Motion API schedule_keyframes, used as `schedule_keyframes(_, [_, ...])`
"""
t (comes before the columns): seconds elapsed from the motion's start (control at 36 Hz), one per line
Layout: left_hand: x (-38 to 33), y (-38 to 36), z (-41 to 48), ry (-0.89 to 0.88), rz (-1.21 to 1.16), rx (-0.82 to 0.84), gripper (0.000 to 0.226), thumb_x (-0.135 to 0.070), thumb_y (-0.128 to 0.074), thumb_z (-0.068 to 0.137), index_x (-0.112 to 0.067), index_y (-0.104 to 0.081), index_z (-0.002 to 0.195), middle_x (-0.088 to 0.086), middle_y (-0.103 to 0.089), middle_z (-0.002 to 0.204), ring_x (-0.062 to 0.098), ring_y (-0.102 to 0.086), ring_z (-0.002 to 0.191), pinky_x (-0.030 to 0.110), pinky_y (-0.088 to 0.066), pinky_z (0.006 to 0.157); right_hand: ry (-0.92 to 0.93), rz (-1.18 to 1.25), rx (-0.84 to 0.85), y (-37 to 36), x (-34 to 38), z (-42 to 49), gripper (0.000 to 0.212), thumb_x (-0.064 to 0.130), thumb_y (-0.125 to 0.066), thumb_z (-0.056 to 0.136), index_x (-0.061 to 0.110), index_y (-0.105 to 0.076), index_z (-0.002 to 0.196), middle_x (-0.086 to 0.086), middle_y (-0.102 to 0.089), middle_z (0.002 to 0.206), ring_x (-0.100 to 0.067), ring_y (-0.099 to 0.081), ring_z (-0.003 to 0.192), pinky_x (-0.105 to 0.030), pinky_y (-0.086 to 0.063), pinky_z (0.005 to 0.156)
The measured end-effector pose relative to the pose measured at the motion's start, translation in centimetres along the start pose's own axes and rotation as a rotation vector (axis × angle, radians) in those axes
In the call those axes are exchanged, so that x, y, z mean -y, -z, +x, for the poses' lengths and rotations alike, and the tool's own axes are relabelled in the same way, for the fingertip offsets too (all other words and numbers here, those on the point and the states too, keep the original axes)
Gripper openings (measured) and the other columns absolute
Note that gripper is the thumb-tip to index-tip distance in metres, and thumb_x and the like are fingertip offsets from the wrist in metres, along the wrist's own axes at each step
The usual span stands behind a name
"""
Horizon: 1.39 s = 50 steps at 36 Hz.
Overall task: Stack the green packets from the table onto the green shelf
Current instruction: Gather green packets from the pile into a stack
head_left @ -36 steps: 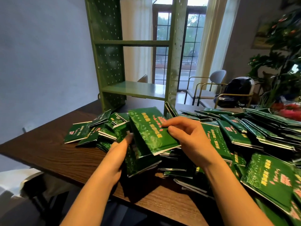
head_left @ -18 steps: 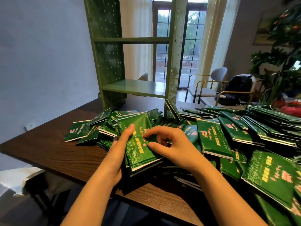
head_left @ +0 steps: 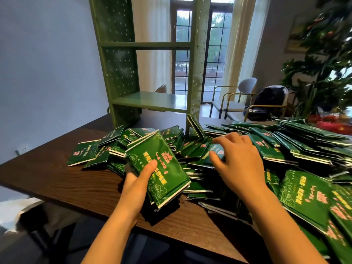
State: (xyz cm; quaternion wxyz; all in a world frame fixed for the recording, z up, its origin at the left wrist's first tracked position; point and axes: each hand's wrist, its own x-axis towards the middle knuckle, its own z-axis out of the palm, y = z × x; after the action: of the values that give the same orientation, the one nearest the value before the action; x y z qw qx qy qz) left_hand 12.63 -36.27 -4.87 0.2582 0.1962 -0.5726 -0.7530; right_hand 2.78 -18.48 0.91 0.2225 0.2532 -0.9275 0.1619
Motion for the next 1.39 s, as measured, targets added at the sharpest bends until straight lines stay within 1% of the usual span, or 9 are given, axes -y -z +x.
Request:
schedule_keyframes(0.11, [0.3,-0.2,0.0,-0.042,0.018,0.0,0.068,-0.042,-0.065,0.062,-0.02,-0.052,0.125,-0.002,-0.069,0.109,0.018,-0.065,0.103,0.032,-0.05,0.083,-0.15,-0.175,0.125,-0.3,-1.0,-0.9,0.052,0.05,-0.047,0.09,0.027,-0.039,0.135,-0.004,-0.041,0.14,-0.03,-0.039,0.126,-0.039,-0.036,0.097])
schedule_keyframes(0.28, [0.3,0.1,0.0,-0.025,0.055,-0.006,0.085,-0.053,-0.083,0.058,-0.023,-0.049,0.13,-0.002,-0.068,0.116,0.019,-0.064,0.108,0.041,-0.048,0.097,-0.156,-0.184,0.182,-0.1,-1.4,-0.8,0.042,0.038,-0.049,0.095,0.017,-0.039,0.13,-0.007,-0.053,0.127,-0.032,-0.051,0.113,-0.037,-0.043,0.082])
schedule_keyframes(0.47, [0.4,0.4,-0.4,-0.037,0.01,0.018,0.057,-0.043,-0.07,0.062,-0.028,-0.055,0.114,-0.002,-0.069,0.11,0.019,-0.065,0.104,0.036,-0.049,0.09,-0.13,-0.212,0.157,0.5,-0.9,-0.7,0.031,0.006,-0.05,0.091,0.012,-0.045,0.121,-0.011,-0.062,0.107,-0.034,-0.058,0.102,-0.032,-0.034,0.063])
schedule_keyframes(0.64, [0.4,0.6,-0.5,-0.066,0.043,0.017,0.086,-0.06,-0.072,0.045,-0.026,-0.055,0.122,-0.001,-0.07,0.114,0.02,-0.066,0.107,0.043,-0.048,0.098,-0.14,-0.134,0.0,1.2,-1.7,-1.0,0.035,0.001,-0.046,0.09,0.013,-0.052,0.122,-0.014,-0.066,0.101,-0.037,-0.06,0.095,-0.035,-0.032,0.061])
schedule_keyframes(0.83, [0.3,0.5,-0.6,-0.082,0.032,0.029,0.089,-0.059,-0.072,0.045,-0.025,-0.053,0.125,0.001,-0.069,0.116,0.022,-0.065,0.109,0.045,-0.047,0.101,0.072,0.145,-0.345,1.7,-1.7,-1.4,0.042,-0.013,-0.057,0.08,0.005,-0.064,0.117,-0.019,-0.069,0.074,-0.039,-0.063,0.06,-0.037,-0.045,0.049])
schedule_keyframes(0.92, [0.4,0.6,-0.5,-0.088,0.029,0.025,0.091,-0.06,-0.072,0.045,-0.024,-0.053,0.127,0.002,-0.069,0.117,0.023,-0.065,0.109,0.048,-0.047,0.102,0.168,0.288,-0.414,2.0,-1.0,-1.9,0.04,-0.011,-0.059,0.083,0.004,-0.063,0.119,-0.015,-0.072,0.086,-0.036,-0.067,0.069,-0.042,-0.054,0.055])
schedule_keyframes(1.06, [0.5,0.6,-0.3,-0.096,0.03,0.023,0.094,-0.061,-0.073,0.046,-0.022,-0.052,0.129,0.002,-0.069,0.117,0.022,-0.065,0.11,0.048,-0.046,0.102,0.134,0.717,-0.314,2.7,0.8,-2.1,0.047,-0.006,-0.054,0.09,0.023,-0.059,0.127,0.024,-0.06,0.094,0.007,-0.06,0.083,-0.024,-0.054,0.074])
schedule_keyframes(1.22, [0.1,0.5,-0.6,-0.094,0.061,0.009,0.095,-0.06,-0.074,0.054,-0.016,-0.049,0.135,0.003,-0.064,0.124,0.023,-0.059,0.117,0.048,-0.043,0.106,0.098,1.069,-0.129,2.0,3.0,-2.5,0.053,-0.007,-0.051,0.091,0.042,-0.065,0.103,0.027,-0.066,0.104,0.002,-0.061,0.104,-0.016,-0.052,0.084])
schedule_keyframes(1.39, [0.8,0.6,-0.2,-0.108,0.143,-0.023,0.031,-0.026,-0.064,0.092,-0.021,-0.049,0.119,-0.009,-0.059,0.108,0.022,-0.054,0.117,0.034,-0.04,0.097,0.062,1.136,-0.077,-0.1,4.4,-3.4,0.043,-0.006,-0.05,0.091,0.031,-0.072,0.093,0.014,-0.063,0.113,0.011,-0.055,0.107,-0.008,-0.043,0.088])
